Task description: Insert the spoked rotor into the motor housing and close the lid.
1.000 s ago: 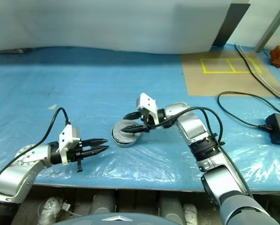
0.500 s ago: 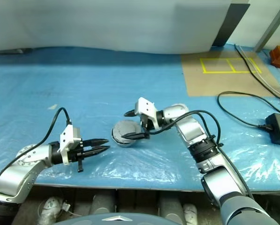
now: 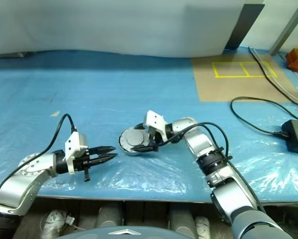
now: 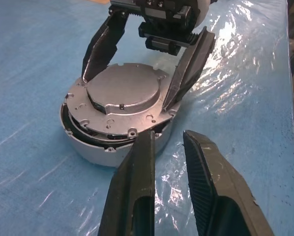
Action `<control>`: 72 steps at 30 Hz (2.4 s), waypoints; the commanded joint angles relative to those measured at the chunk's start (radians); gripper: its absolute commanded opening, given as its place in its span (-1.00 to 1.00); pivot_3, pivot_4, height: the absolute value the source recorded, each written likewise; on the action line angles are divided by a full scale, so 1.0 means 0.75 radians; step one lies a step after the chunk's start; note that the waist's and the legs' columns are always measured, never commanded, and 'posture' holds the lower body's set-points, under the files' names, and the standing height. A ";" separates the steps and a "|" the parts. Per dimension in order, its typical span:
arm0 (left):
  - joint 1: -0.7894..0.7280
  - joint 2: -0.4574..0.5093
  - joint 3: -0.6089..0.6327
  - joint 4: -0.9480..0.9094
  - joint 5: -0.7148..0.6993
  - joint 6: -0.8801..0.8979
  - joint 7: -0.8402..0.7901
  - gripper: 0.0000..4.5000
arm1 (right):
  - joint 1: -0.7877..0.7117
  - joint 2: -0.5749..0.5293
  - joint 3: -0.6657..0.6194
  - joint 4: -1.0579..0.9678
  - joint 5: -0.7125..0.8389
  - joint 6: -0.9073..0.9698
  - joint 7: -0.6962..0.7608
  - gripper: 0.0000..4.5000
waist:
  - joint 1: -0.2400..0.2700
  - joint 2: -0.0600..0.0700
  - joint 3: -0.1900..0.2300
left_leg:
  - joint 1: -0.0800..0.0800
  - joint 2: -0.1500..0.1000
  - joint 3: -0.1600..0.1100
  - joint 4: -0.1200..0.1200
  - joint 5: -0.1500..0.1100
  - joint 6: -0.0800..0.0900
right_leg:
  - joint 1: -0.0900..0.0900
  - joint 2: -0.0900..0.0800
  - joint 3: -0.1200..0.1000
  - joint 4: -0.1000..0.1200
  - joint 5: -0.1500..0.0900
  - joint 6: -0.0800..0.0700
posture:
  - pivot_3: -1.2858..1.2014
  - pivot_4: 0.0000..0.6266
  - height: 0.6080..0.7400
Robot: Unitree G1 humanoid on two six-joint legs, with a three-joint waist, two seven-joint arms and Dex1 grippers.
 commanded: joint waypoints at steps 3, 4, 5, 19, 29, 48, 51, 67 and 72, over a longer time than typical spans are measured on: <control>0.005 -0.001 0.018 -0.019 -0.013 -0.013 0.010 -0.57 | 0.061 -0.004 0.038 -0.018 -0.039 -0.004 -0.013 0.82 | -0.009 0.000 0.000 | 0.001 0.000 0.000 0.000 0.000 0.000 | 0.001 0.000 0.000 0.000 0.000 -0.001 | 0.03 -0.52 1.00; 0.004 -0.001 0.019 -0.017 -0.014 -0.013 0.012 -0.57 | 0.067 -0.007 0.040 -0.025 -0.037 -0.011 -0.006 0.72 | -0.009 0.000 0.000 | 0.001 0.000 0.000 0.000 0.000 0.000 | 0.001 0.000 0.000 0.000 -0.001 -0.001 | 0.03 -0.52 1.00; 0.003 -0.002 0.021 -0.016 -0.014 -0.012 0.014 -0.57 | 0.069 -0.008 0.038 -0.028 -0.037 -0.017 -0.006 0.58 | -0.010 0.000 0.000 | 0.001 0.000 0.000 0.000 0.000 0.000 | 0.001 0.000 0.000 0.000 -0.001 -0.002 | 0.03 -0.52 1.00; -0.009 -0.002 0.128 0.051 -0.037 -0.018 0.064 -0.57 | -0.028 0.105 -0.066 -0.155 0.096 0.264 -0.083 0.32 | -0.026 0.000 0.000 | 0.001 0.000 -0.001 0.001 0.000 0.000 | 0.001 0.001 0.000 0.000 -0.002 -0.003 | 0.03 -0.52 1.00; 0.052 0.019 0.174 0.067 -0.026 -0.034 0.065 -0.57 | -0.015 0.126 0.007 -0.196 0.027 0.288 -0.161 0.32 | -0.022 0.000 0.000 | -0.001 0.000 -0.001 -0.002 0.000 0.000 | 0.000 0.001 -0.001 -0.001 0.000 0.000 | 0.03 -0.52 1.00; 0.025 -0.020 0.125 0.019 -0.023 0.012 0.103 -0.57 | 0.080 0.103 0.053 0.038 -0.062 0.162 -0.192 0.32 | -0.023 -0.001 -0.001 | 0.007 0.000 0.000 0.002 0.000 0.000 | 0.006 0.000 0.001 0.000 -0.003 -0.005 | 0.03 -0.52 1.00; 0.019 -0.020 0.128 0.013 -0.025 0.019 0.108 -0.57 | 0.112 0.062 0.124 0.083 -0.150 0.050 -0.197 0.32 | -0.023 -0.001 -0.003 | 0.008 0.000 0.000 0.002 0.000 0.000 | 0.007 0.000 0.002 0.000 -0.003 -0.005 | 0.03 -0.52 1.00; -0.056 -0.083 0.063 0.066 0.036 -0.008 0.168 -0.57 | 0.123 0.129 0.143 0.177 -0.210 0.054 -0.310 0.32 | -0.029 0.001 -0.015 | 0.031 -0.001 0.001 -0.006 -0.004 0.006 | 0.021 0.000 0.004 -0.001 -0.005 -0.003 | 0.03 -0.52 1.00; -0.052 -0.088 0.068 0.077 0.045 -0.021 0.178 -0.57 | 0.159 0.172 0.132 0.214 -0.216 0.072 -0.389 0.32 | -0.046 0.000 -0.020 | 0.031 0.000 0.001 -0.008 -0.004 0.006 | 0.020 0.002 0.005 -0.003 -0.005 -0.004 | 0.03 -0.52 1.00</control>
